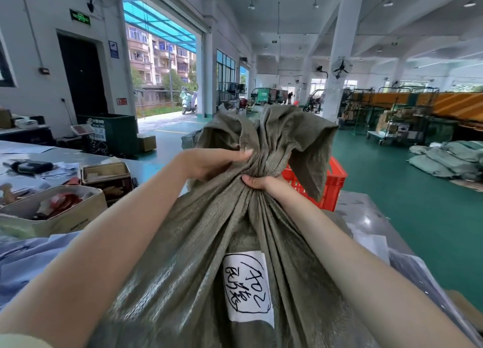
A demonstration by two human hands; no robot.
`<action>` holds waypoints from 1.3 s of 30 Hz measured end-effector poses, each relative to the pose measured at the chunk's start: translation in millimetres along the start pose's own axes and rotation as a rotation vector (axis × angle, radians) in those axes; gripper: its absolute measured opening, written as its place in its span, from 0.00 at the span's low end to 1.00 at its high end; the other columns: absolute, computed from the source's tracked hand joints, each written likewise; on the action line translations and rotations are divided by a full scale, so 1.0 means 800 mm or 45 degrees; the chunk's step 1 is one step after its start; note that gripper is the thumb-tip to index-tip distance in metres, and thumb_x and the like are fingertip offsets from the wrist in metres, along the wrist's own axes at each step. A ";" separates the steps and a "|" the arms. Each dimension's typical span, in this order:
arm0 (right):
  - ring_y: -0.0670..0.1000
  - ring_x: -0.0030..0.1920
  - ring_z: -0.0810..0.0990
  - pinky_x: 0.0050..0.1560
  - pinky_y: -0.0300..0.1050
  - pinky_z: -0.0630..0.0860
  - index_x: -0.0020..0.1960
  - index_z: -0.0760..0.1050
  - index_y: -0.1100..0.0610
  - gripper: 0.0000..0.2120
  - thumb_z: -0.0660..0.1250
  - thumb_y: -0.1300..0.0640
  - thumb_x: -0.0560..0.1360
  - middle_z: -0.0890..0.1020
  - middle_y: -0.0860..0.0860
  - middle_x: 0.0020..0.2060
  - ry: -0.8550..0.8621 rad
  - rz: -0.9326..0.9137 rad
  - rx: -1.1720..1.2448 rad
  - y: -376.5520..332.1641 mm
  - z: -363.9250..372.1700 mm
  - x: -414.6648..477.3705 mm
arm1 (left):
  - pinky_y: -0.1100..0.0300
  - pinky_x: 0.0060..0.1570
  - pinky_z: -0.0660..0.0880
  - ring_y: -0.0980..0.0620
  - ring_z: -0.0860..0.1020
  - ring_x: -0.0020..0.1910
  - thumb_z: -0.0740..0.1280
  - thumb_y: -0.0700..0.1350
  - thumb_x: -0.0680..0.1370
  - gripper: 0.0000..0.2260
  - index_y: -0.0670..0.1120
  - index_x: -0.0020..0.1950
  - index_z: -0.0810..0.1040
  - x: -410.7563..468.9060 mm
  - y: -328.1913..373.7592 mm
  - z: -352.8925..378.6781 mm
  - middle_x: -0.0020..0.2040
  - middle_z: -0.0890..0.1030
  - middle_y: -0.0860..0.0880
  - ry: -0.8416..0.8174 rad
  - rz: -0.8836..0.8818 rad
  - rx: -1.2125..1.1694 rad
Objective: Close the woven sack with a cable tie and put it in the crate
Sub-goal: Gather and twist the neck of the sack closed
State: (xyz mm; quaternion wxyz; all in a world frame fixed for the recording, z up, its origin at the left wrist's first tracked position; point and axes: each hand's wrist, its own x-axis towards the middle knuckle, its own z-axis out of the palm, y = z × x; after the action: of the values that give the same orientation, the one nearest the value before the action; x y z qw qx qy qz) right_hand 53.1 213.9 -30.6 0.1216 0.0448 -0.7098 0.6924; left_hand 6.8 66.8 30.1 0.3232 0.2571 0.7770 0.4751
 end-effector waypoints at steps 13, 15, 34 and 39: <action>0.47 0.59 0.74 0.57 0.30 0.73 0.66 0.70 0.64 0.20 0.64 0.67 0.74 0.76 0.53 0.62 -0.194 0.004 0.011 -0.013 0.009 -0.009 | 0.79 0.29 0.65 0.61 0.70 0.33 0.66 0.40 0.77 0.16 0.31 0.61 0.74 -0.007 -0.039 0.032 0.39 0.75 0.50 0.402 0.131 0.537; 0.45 0.56 0.73 0.48 0.24 0.73 0.65 0.70 0.66 0.21 0.65 0.68 0.73 0.75 0.52 0.61 -0.079 -0.021 -0.009 -0.014 0.015 -0.011 | 0.78 0.22 0.63 0.61 0.67 0.28 0.67 0.39 0.76 0.17 0.27 0.58 0.74 -0.004 -0.041 0.035 0.30 0.71 0.54 0.483 0.143 0.543; 0.56 0.66 0.73 0.70 0.49 0.66 0.68 0.68 0.66 0.40 0.75 0.46 0.64 0.73 0.59 0.68 0.174 0.362 0.014 -0.014 0.024 0.007 | 0.38 0.71 0.49 0.42 0.62 0.73 0.62 0.62 0.70 0.39 0.41 0.73 0.58 -0.054 -0.026 0.094 0.73 0.64 0.41 0.902 -0.195 1.066; 0.54 0.37 0.75 0.64 0.50 0.69 0.56 0.76 0.64 0.16 0.57 0.52 0.79 0.81 0.52 0.19 -0.074 0.531 0.273 -0.048 0.033 -0.042 | 0.42 0.74 0.48 0.43 0.44 0.78 0.64 0.64 0.70 0.52 0.41 0.75 0.32 -0.080 -0.027 0.110 0.78 0.38 0.43 0.573 -0.214 1.111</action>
State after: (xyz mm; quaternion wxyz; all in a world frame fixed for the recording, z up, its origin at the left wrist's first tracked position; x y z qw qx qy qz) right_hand 91.2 182.6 -1.2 -0.0500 -0.0701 -0.6293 0.7724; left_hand 112.5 62.8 -3.0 0.0467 0.1960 0.9719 0.1215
